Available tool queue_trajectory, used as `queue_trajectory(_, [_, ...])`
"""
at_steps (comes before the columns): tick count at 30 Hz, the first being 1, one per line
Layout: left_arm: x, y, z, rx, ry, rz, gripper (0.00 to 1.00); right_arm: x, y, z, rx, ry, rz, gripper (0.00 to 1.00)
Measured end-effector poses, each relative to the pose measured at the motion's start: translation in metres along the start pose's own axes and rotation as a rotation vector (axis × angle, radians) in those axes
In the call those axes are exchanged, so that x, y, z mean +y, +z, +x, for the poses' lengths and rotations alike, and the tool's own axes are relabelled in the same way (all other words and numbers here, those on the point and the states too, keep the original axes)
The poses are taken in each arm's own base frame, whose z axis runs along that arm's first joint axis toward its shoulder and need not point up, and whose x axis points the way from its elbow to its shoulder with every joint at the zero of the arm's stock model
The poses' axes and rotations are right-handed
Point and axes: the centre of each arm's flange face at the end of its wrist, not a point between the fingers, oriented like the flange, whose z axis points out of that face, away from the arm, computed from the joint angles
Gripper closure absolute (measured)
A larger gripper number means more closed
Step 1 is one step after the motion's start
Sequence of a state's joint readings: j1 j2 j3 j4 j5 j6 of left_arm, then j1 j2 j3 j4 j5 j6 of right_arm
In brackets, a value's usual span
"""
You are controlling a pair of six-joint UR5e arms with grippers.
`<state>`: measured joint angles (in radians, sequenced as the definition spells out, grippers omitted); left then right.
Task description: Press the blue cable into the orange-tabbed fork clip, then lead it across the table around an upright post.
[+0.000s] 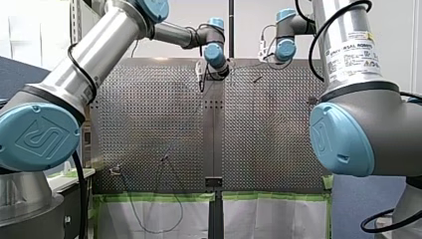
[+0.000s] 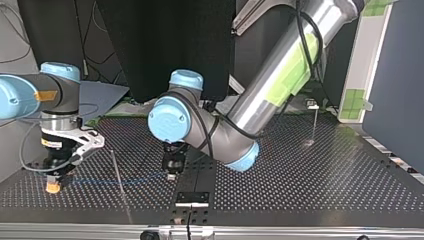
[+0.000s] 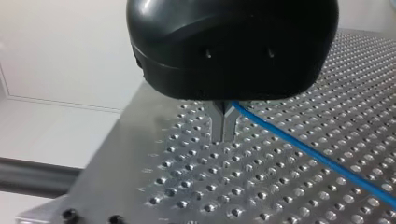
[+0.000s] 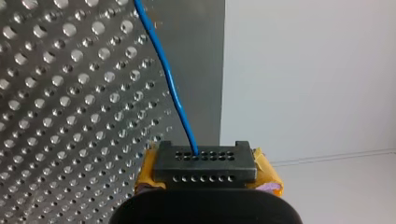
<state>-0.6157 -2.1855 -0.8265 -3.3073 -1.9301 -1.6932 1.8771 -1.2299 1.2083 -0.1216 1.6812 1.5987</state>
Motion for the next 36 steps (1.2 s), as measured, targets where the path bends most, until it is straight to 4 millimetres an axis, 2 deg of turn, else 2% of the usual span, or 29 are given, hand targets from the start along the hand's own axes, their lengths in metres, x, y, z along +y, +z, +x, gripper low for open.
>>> queue_trajectory(10, [-0.016, 0.011, -0.011, -0.042, -0.021, 0.015, 1.00, 0.017, 0.005, -0.002, -0.008, -0.004, -0.008, 1.00])
queue_trajectory(17, [-0.023, 0.014, -0.034, -0.093, -0.044, 0.025, 1.00, 0.028, 0.009, -0.004, -0.011, -0.004, -0.005, 1.00])
queue_trajectory(24, [-0.040, 0.017, -0.033, -0.095, -0.046, 0.045, 1.00, 0.034, 0.012, -0.007, -0.016, 0.010, 0.001, 1.00])
queue_trajectory(32, [-0.053, 0.011, -0.059, -0.150, -0.070, 0.065, 1.00, 0.039, 0.019, -0.027, -0.046, 0.010, -0.006, 1.00])
queue_trajectory(36, [-0.050, 0.014, -0.051, -0.137, -0.063, 0.062, 1.00, 0.040, 0.022, -0.035, -0.057, 0.010, -0.006, 1.00])
